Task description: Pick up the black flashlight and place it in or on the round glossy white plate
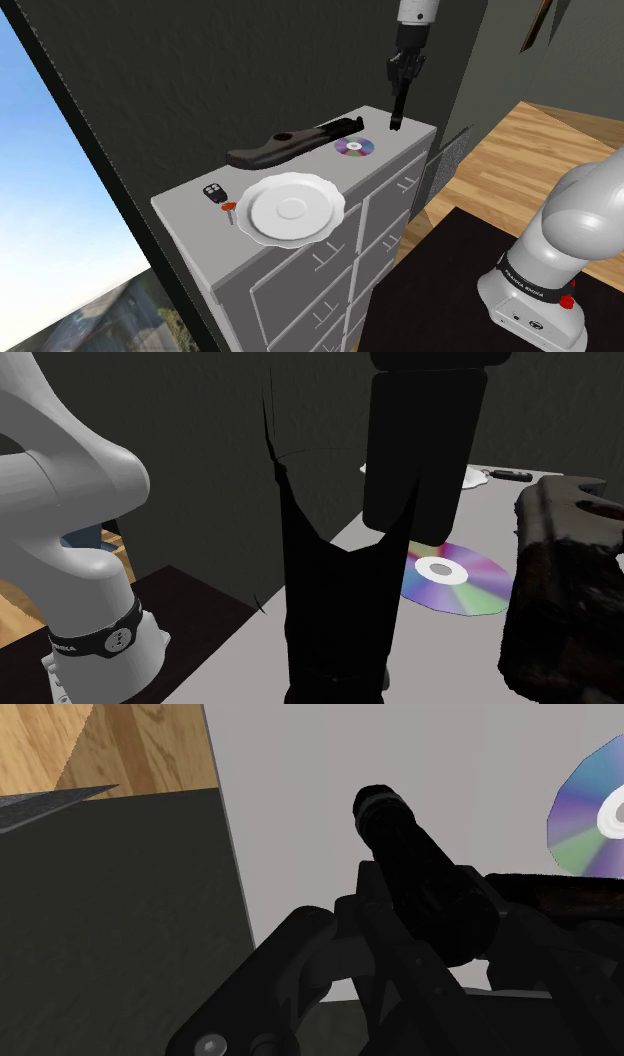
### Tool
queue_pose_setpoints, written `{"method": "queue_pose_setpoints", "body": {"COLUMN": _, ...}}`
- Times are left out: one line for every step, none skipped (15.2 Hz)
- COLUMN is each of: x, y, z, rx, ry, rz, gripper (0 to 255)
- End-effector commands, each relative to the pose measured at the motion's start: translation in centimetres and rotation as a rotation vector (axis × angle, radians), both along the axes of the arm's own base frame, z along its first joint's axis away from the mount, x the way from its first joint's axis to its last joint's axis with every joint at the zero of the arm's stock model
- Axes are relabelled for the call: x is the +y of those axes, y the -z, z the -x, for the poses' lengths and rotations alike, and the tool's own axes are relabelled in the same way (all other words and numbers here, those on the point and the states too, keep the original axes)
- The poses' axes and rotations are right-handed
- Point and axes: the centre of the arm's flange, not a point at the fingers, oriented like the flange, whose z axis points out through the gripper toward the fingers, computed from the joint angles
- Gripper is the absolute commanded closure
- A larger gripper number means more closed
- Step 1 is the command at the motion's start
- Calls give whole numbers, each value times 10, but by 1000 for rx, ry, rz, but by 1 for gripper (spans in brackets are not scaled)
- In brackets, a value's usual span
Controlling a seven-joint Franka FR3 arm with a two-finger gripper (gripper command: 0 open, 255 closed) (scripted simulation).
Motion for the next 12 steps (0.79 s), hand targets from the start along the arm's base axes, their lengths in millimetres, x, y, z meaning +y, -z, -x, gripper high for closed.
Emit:
{"method": "queue_pose_setpoints", "body": {"x": 0, "y": 0, "z": 0, "rx": 1, "ry": 0, "rz": 0, "gripper": 255}}
{"method": "queue_pose_setpoints", "body": {"x": 0, "y": 0, "z": 0, "rx": 1, "ry": 0, "rz": 0, "gripper": 255}}
{"method": "queue_pose_setpoints", "body": {"x": 0, "y": 0, "z": 0, "rx": 1, "ry": 0, "rz": 0, "gripper": 255}}
{"method": "queue_pose_setpoints", "body": {"x": 0, "y": 0, "z": 0, "rx": 1, "ry": 0, "rz": 0, "gripper": 255}}
{"method": "queue_pose_setpoints", "body": {"x": 0, "y": 0, "z": 0, "rx": 1, "ry": 0, "rz": 0, "gripper": 255}}
{"method": "queue_pose_setpoints", "body": {"x": 0, "y": -5, "z": 0, "rx": 1, "ry": 0, "rz": 0, "gripper": 255}}
{"method": "queue_pose_setpoints", "body": {"x": 0, "y": -10, "z": 0, "rx": 1, "ry": 0, "rz": 0, "gripper": 255}}
{"method": "queue_pose_setpoints", "body": {"x": 0, "y": -16, "z": 0, "rx": 1, "ry": 0, "rz": 0, "gripper": 255}}
{"method": "queue_pose_setpoints", "body": {"x": 0, "y": -21, "z": 0, "rx": 1, "ry": 0, "rz": 0, "gripper": 255}}
{"method": "queue_pose_setpoints", "body": {"x": 0, "y": -26, "z": 0, "rx": 1, "ry": 0, "rz": 0, "gripper": 255}}
{"method": "queue_pose_setpoints", "body": {"x": 0, "y": -31, "z": 0, "rx": 1, "ry": 0, "rz": 0, "gripper": 255}}
{"method": "queue_pose_setpoints", "body": {"x": 0, "y": -37, "z": 0, "rx": 1, "ry": 0, "rz": 0, "gripper": 255}}
